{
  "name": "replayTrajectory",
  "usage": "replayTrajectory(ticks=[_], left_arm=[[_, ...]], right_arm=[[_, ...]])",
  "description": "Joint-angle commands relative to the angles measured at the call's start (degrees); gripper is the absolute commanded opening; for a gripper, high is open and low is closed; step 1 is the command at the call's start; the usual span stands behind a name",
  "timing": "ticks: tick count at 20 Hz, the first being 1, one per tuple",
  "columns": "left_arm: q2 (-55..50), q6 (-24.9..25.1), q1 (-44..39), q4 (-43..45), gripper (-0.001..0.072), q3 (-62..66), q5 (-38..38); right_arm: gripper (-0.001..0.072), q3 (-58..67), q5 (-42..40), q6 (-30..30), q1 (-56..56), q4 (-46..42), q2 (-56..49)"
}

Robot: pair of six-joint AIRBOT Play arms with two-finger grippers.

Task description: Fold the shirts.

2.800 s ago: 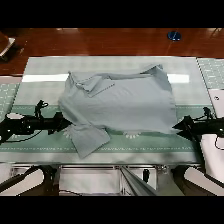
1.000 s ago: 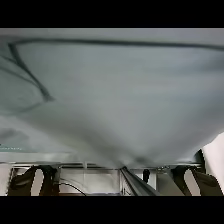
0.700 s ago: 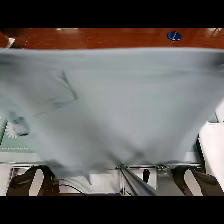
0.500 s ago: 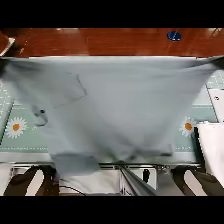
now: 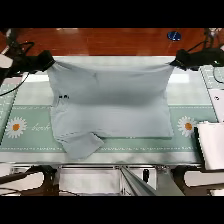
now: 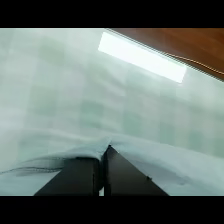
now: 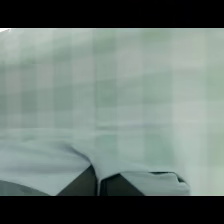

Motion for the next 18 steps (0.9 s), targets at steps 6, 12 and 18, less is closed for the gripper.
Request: replayTrajectory(ticks=[6, 12, 18], left_arm=[[-7.6, 1.2, 1.3, -0.6, 0.0021, 7.5, -10.9], [-8.7, 7.7, 1.4, 10.7, 0.0020, 4.7, -33.7], [-9.0, 7.7, 1.8, 11.0, 0.0021, -5.9, -31.0]], right_arm=[[0.0018, 9.1, 7.8, 0.2, -1.2, 2.1, -9.8], [0.0018, 6.3, 23.3, -2.1, -2.8, -8.0, -9.7], [0.0018, -3.8, 21.2, -1.4, -2.7, -10.2, -9.7]])
